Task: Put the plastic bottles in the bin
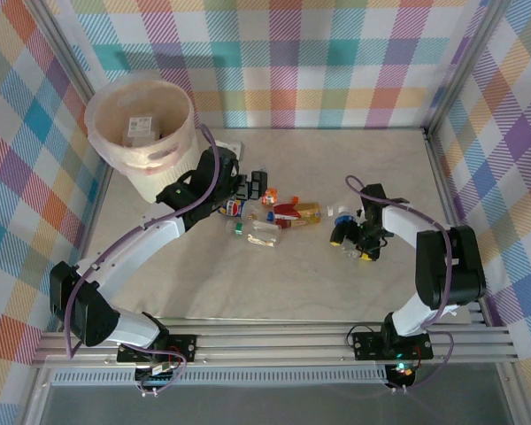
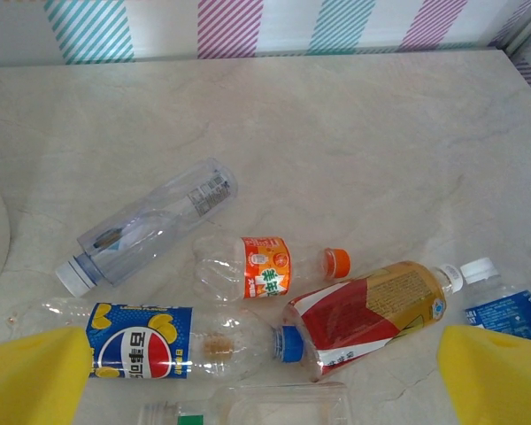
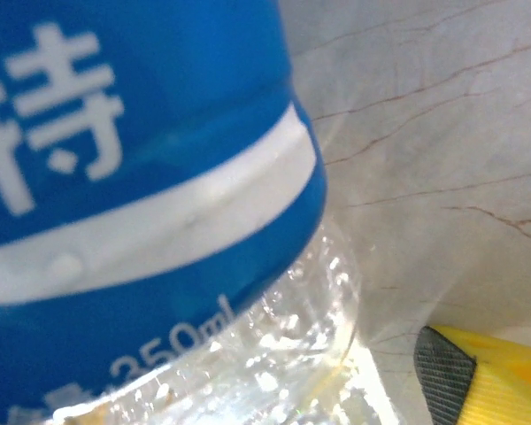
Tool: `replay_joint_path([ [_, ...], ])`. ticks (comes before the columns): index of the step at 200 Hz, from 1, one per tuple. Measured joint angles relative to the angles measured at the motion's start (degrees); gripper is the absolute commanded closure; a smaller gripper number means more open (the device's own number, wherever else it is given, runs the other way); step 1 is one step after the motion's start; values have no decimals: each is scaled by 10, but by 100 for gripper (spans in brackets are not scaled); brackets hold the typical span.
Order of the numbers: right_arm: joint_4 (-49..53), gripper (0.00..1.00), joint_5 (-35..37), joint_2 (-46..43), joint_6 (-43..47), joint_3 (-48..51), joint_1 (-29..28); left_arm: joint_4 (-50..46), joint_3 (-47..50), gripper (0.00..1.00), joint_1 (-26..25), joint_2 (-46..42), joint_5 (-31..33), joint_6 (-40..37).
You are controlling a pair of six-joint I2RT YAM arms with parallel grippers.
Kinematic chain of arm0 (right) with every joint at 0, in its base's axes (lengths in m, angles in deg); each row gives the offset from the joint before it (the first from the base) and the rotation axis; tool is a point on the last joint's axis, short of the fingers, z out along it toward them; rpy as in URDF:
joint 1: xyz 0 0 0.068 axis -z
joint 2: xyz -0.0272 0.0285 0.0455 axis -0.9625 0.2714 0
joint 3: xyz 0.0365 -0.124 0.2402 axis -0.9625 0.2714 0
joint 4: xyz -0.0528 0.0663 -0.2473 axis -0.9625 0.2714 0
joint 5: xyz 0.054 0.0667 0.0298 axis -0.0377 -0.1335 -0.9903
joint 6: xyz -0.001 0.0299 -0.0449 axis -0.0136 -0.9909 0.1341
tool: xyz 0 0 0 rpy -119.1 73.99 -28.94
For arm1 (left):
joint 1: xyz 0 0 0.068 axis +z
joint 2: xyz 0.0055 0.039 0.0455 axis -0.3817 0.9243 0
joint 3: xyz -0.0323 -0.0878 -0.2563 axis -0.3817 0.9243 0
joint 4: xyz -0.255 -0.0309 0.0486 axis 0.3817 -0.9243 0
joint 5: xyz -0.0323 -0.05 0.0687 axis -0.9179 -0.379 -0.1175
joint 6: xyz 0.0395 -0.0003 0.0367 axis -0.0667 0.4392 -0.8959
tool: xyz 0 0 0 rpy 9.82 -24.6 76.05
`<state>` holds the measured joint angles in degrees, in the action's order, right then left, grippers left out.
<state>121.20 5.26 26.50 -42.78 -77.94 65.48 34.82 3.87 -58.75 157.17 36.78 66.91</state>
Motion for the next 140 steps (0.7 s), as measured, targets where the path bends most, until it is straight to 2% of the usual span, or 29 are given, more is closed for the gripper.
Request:
replay_joint_path([
  [59,23,32,19,19,5,-19,-4,0,0,0,0,0,4,1],
  [92,5,38,31,12,7,-19,-9,0,0,0,0,0,4,4],
  [140,-4,44,44,-93,20,2,-13,11,1,0,0,0,4,26],
])
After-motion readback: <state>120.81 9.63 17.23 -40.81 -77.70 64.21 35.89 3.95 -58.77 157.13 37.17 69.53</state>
